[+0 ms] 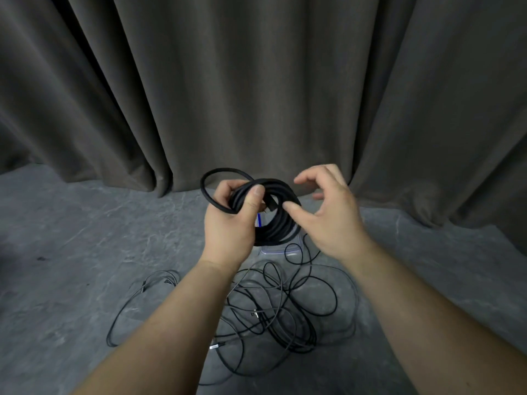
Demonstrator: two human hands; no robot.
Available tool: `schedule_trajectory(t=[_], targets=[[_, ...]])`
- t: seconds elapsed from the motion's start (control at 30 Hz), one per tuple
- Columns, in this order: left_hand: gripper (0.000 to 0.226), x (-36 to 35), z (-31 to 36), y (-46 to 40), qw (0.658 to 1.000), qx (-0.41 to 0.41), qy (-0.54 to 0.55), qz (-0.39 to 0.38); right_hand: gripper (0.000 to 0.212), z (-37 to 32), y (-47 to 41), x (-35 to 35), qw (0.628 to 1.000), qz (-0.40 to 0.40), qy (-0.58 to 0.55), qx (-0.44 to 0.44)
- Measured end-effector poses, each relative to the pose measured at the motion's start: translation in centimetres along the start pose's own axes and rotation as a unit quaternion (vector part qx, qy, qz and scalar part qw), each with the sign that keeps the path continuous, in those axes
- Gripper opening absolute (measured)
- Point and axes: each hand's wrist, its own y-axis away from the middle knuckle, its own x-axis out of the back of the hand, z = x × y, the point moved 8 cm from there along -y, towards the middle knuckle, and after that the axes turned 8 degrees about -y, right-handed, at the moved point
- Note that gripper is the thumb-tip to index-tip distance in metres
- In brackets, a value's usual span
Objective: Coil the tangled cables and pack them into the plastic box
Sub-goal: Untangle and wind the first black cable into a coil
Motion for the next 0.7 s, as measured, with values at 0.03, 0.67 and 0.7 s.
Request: schedule_trajectory(t=[0.03,0.67,0.7], targets=[[0.01,0.3,0.0,-0.1,1.0,0.002,0.002,0.014,0.022,-0.8,0.2,0.1,0.999,0.022,0.019,0.042],[0.01,-0.4,0.6,0.3,0.998,0.034,0.042,-0.02,0.03,-1.3,1.3,-1.5,0.99,0.005,0.07,0.123],[0.01,-0.4,0.6,0.3,0.999,0.031,0.04,-0.018,0.03,-1.3,1.4,-1.4,0.989,0.012,0.075,0.13]])
